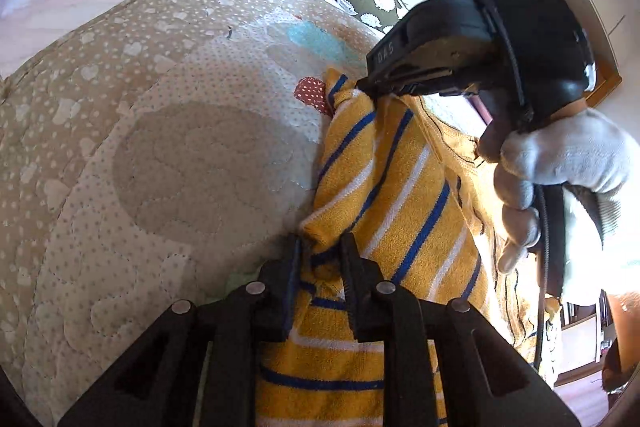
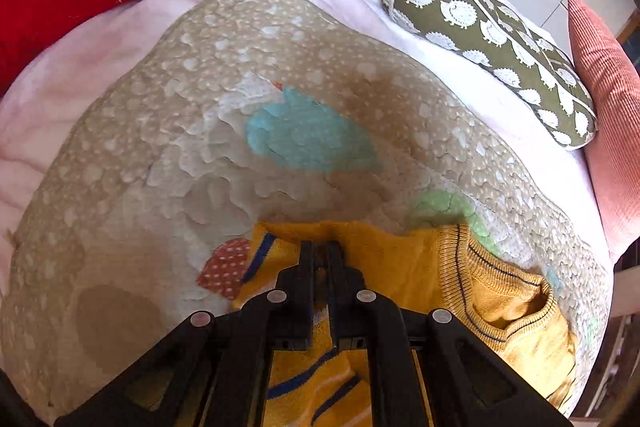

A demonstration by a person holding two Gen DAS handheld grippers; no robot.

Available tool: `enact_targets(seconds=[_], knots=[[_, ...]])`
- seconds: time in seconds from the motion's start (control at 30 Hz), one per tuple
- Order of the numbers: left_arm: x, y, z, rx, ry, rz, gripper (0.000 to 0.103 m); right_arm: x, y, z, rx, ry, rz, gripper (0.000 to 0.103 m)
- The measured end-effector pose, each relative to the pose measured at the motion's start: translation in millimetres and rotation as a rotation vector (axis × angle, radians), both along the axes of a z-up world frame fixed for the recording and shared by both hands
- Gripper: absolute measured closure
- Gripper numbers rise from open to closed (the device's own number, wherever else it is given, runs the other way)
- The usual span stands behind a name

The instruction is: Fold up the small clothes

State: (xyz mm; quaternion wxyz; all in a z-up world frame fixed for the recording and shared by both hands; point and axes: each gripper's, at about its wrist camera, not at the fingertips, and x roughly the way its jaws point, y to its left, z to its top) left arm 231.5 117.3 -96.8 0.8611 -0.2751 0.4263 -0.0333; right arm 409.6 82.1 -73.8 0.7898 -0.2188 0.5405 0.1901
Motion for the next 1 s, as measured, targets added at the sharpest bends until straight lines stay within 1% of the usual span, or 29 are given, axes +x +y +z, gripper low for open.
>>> enact_targets(seconds=[0.07,0.13,0.17,0.2,0.27,0.3,0.37,0.4,0.5,0.57,0.63,0.67,0.7,0.73,0.8,0.83,0.93,1.0], knots=[[-0.8,0.6,-0.9,-0.017,-0.009,-0.003,0.082,0.2,-12.6,9.2,0.086,-0.003,-0.030,0.097],[-2.6,4.3,-3.4,-0.049,-0.021,-0.007,0.081,-5.7,-37.8,33.0,0.223,-0.007,-0.086,0.095],[-4.0,7.2,-4.8,-0.065,-0.024,-0.005,0.081,-13.5,-55.1,47.2,0.288,-0.024,-0.114,0.088],[-4.8,8.1,-5.5,-0.076,-0.026,-0.004,0.081,-26.3,-77.7,62.6,0.351,-0.046,-0.136,0.080],[-6.2,11.9,-4.8,-0.081,-0.030,-0.004,0.081,-62.4,-132.2,86.6,0.436,-0.089,-0.178,0.074],[-6.3,11.3,-4.0,-0.079,-0.032,-0.006,0.080,-89.9,-160.8,96.3,0.465,-0.109,-0.203,0.074],[-6.8,11.3,-2.4,-0.085,-0.038,-0.012,0.077,-144.5,-224.2,105.6,0.498,-0.140,-0.269,0.073],[-8.0,11.2,-2.1,-0.089,-0.041,-0.014,0.076,-170.0,-259.3,105.5,0.506,-0.153,-0.316,0.071],[-8.8,12.0,-1.0,-0.100,-0.041,-0.016,0.075,-251.5,-367.9,93.0,0.496,-0.176,-0.500,0.062],[-9.1,10.5,1.0,-0.089,-0.033,-0.024,0.073,-295.0,-441.2,76.3,0.498,-0.165,-0.650,0.060],[-6.4,4.5,8.7,-0.030,0.001,-0.037,0.071,-331.5,-509.7,59.9,0.553,-0.156,-0.816,0.060],[-6.3,-0.3,15.2,0.017,0.022,-0.041,0.071,-345.8,-539.0,52.7,0.597,-0.158,-0.889,0.060],[-8.9,-5.0,23.5,0.066,0.034,-0.044,0.071,-356.5,-562.4,45.8,0.650,-0.162,-0.936,0.059],[-14.3,-8.6,33.2,0.094,0.032,-0.041,0.070,-364.1,-582.4,38.4,0.695,-0.162,-0.979,0.059],[-28.5,-14.1,53.7,0.108,0.011,-0.046,0.064,-371.7,-613.8,24.0,0.772,-0.163,-1.086,0.058],[-37.5,-17.7,64.8,0.117,-0.004,-0.054,0.063,-373.0,-626.5,16.0,0.815,-0.160,-1.138,0.058],[-63.7,-30.3,95.4,0.146,-0.053,-0.078,0.059,-367.1,-654.1,-7.5,0.919,-0.149,-1.250,0.058],[-81.0,-35.7,108.9,0.144,-0.084,-0.088,0.050,-362.2,-667.3,-14.7,0.974,-0.188,-1.308,0.058]])
